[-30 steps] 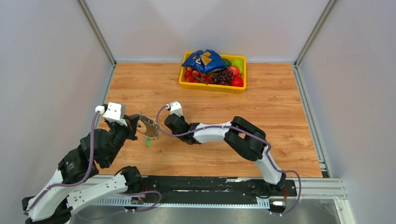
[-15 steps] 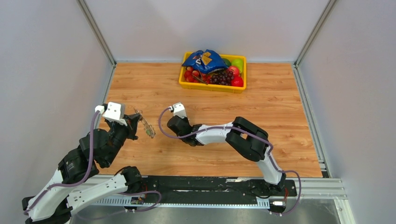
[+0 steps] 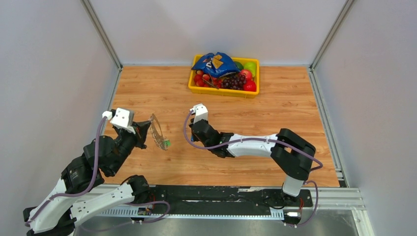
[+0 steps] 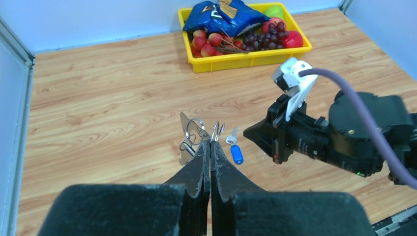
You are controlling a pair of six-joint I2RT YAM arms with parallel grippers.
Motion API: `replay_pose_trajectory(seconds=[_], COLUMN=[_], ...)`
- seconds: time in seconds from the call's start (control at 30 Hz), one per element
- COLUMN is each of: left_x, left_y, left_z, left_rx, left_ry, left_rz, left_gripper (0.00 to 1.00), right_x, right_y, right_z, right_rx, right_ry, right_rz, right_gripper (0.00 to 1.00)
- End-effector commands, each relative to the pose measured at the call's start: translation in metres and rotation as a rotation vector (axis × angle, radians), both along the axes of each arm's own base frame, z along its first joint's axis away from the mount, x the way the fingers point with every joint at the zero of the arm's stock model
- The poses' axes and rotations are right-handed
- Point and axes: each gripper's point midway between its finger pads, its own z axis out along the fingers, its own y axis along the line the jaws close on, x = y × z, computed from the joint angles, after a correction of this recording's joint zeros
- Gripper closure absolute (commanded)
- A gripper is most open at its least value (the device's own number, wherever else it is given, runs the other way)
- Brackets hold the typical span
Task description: Put the keys on the keyring
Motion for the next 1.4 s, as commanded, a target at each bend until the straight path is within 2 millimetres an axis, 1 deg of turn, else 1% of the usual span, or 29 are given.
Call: replay_pose_trajectory(seconds=[0.0,0.03,0.07,0.1,0.13,0.17,0.23,0.47,0.6,0.7,0.9,1.1,1.27,1.37], left_x=[0.0,0.0,0.0,0.0,0.0,0.0,0.0,-0.001,-0.001,-0.002,-0.003,-0.003,-0.003,-0.003], left_y=[-0.005,-0.005,-0.004,-0.004,-0.004,-0.003,-0.003,-0.002,0.0,0.002,0.004,0.004,0.005,0.004], left_z=[0.023,0.024,0.024,0.025,0.025,0.026,0.027,0.028,0.027,0.028,0.028,0.028,0.028,0.027], left_rx=[-0.056,-0.055,-0.052,-0.053,-0.053,-0.055,-0.057,-0.054,-0.054,-0.061,-0.059,-0.054,-0.052,-0.049], left_ry=[-0.052,-0.055,-0.057,-0.059,-0.061,-0.063,-0.068,-0.07,-0.07,-0.075,-0.08,-0.082,-0.083,-0.081], left_rz=[-0.028,-0.027,-0.026,-0.025,-0.026,-0.023,-0.023,-0.024,-0.021,-0.021,-0.019,-0.018,-0.016,-0.016], left_gripper=[1.0,1.0,1.0,1.0,1.0,1.0,1.0,1.0,1.0,1.0,1.0,1.0,1.0,1.0], right_x=[-0.004,-0.003,-0.002,-0.001,-0.001,0.0,0.002,0.014,0.022,0.024,0.03,0.03,0.031,0.031], right_y=[0.007,0.006,0.005,0.006,0.007,0.008,0.012,0.029,0.033,0.035,0.033,0.032,0.025,0.022], right_z=[0.037,0.035,0.032,0.029,0.026,0.022,0.016,-0.007,-0.019,-0.026,-0.038,-0.05,-0.055,-0.061], right_rx=[0.068,0.051,0.041,0.033,0.028,0.024,0.02,0.002,-0.029,-0.046,-0.097,-0.124,-0.152,-0.172], right_ry=[-0.07,-0.069,-0.067,-0.063,-0.056,-0.048,-0.035,0.0,-0.001,0.002,0.0,0.01,0.006,0.01], right_rz=[0.061,0.053,0.047,0.046,0.043,0.038,0.029,-0.019,-0.051,-0.058,-0.09,-0.095,-0.113,-0.118], right_gripper=[1.0,0.9,0.77,0.66,0.6,0.56,0.51,0.51,0.51,0.52,0.53,0.56,0.58,0.58])
